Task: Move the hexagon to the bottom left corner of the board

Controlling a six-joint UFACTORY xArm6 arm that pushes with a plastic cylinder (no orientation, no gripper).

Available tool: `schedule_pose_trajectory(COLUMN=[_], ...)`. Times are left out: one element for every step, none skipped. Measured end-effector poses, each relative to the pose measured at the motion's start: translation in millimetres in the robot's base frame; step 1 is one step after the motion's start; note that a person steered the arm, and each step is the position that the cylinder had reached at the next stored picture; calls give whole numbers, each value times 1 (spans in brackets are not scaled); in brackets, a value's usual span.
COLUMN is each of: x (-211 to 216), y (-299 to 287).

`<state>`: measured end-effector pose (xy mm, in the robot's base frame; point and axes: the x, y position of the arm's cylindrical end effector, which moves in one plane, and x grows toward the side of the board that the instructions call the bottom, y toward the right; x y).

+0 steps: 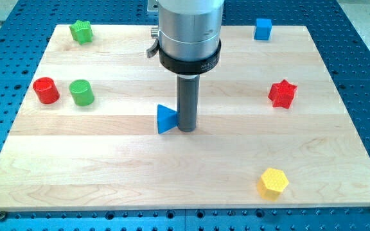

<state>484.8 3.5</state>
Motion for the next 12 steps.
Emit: schedule_pose_trajectory(x=[-2,-2,-1,2,13,34,52,58,96,122,122,118], y=[0,0,0,0,2,42,107,178,226,186,137,83])
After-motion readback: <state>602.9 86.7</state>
